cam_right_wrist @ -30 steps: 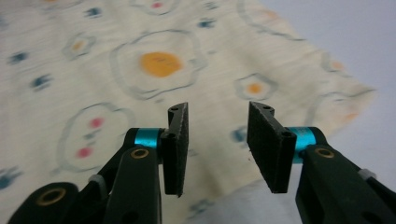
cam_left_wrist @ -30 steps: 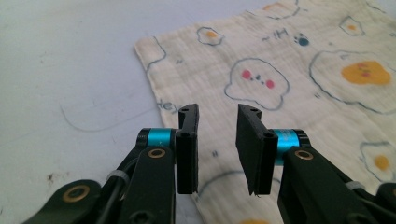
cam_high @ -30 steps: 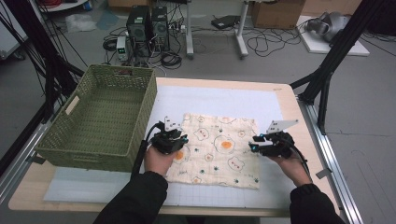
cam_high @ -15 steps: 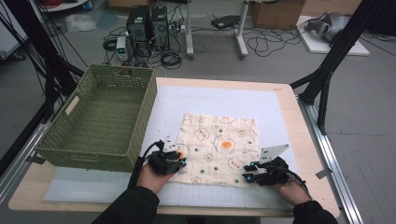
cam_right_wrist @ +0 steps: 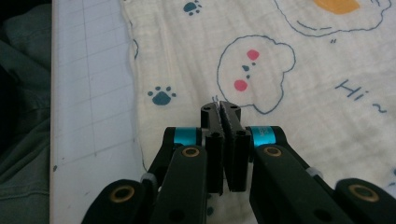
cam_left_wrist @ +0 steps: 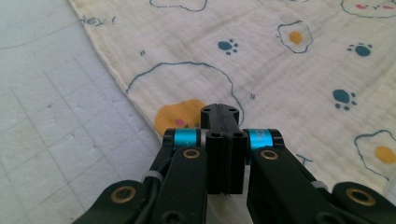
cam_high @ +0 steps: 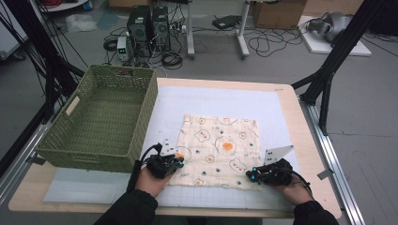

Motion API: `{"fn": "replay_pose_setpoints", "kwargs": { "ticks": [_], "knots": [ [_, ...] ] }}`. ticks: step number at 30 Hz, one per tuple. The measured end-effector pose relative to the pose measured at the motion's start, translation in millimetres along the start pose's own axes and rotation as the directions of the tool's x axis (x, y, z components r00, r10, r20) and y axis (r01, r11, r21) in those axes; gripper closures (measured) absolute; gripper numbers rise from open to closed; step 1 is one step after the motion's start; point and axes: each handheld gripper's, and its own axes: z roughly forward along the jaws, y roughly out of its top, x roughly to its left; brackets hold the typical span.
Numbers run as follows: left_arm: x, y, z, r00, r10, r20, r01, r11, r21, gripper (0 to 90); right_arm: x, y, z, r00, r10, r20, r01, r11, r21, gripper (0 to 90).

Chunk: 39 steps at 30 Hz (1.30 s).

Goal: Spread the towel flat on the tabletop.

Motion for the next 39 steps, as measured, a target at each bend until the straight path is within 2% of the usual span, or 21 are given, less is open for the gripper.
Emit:
{"fn": "replay_pose_setpoints", "kwargs": {
  "ticks": [4, 7, 9, 12, 15, 20, 26, 39],
  "knots": [
    [-6.5, -1.0, -5.1, 0.9998, 0.014, 0.014, -0.014, 0.9998, -0.012, 89.4, 1.9, -2.6, -3.4, 1.0000, 0.003, -0.006, -0.003, 1.000, 0.002, 88.7],
    [-9.5, -0.4, -7.2, 0.9994, 0.028, 0.021, -0.027, 0.9992, -0.029, 89.2, 3.9, -5.7, -5.6, 0.9999, 0.010, -0.009, -0.010, 1.000, -0.017, 88.1],
    [-9.2, -0.3, -7.3, 0.9990, 0.030, 0.034, -0.029, 0.9990, -0.035, 87.9, 3.8, -5.6, -7.3, 0.9994, 0.032, -0.017, -0.033, 0.998, -0.051, 81.3],
    [-7.4, -0.3, -6.7, 0.9983, 0.031, 0.051, -0.028, 0.9987, -0.043, 78.4, 1.6, -3.3, -10.2, 0.9984, 0.057, 0.002, -0.057, 0.994, -0.093, 70.8],
    [-4.4, 0.4, -7.4, 0.9976, 0.025, 0.064, -0.022, 0.9980, -0.059, 72.1, -0.3, -0.6, -10.6, 0.9975, 0.066, 0.025, -0.062, 0.992, -0.114, 65.8],
    [-0.6, 2.0, -7.0, 0.9968, 0.023, 0.077, -0.016, 0.9963, -0.084, 66.5, -2.1, 1.9, -10.2, 0.9958, 0.083, 0.038, -0.077, 0.989, -0.130, 59.3],
    [1.8, 2.9, -6.2, 0.9969, 0.028, 0.073, -0.021, 0.9960, -0.086, 62.1, -6.0, 3.9, -10.3, 0.9929, 0.097, 0.068, -0.087, 0.986, -0.139, 54.4],
    [4.9, 3.9, -6.4, 0.9985, 0.016, 0.052, -0.011, 0.9948, -0.101, 58.8, -12.4, 6.1, -10.9, 0.9882, 0.124, 0.089, -0.110, 0.982, -0.156, 48.2]
  ]
}}
